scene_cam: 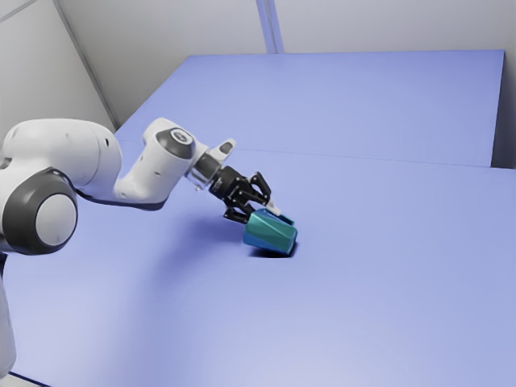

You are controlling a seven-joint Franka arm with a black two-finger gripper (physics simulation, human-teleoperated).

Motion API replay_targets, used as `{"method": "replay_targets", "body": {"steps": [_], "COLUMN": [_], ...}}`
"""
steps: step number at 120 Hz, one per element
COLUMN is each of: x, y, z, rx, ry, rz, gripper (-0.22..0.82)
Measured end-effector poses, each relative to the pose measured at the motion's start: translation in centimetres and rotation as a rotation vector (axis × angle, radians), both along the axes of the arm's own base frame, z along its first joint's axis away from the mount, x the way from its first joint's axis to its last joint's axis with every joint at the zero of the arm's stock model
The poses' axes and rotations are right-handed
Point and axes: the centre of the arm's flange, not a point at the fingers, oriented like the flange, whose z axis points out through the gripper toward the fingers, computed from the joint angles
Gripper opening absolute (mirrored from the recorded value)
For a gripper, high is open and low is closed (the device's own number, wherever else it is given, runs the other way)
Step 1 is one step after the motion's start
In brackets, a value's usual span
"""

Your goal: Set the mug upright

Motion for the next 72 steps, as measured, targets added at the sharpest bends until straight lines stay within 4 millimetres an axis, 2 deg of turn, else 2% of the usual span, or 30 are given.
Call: {"method": "replay_targets", "body": {"steps": [22,53,58,72], "x": [0.8,1.1,1.1,0.7], "y": [-1.7,-3.1,-3.1,-3.7], "z": [1.2,2.1,2.8,6.4], "rx": [0.013,0.048,0.07,0.173], "ry": [-0.037,-0.066,-0.079,-0.135], "rz": [-0.016,-0.017,-0.023,-0.083], "gripper": [-0.11,-0.16,-0.17,-0.17]}}
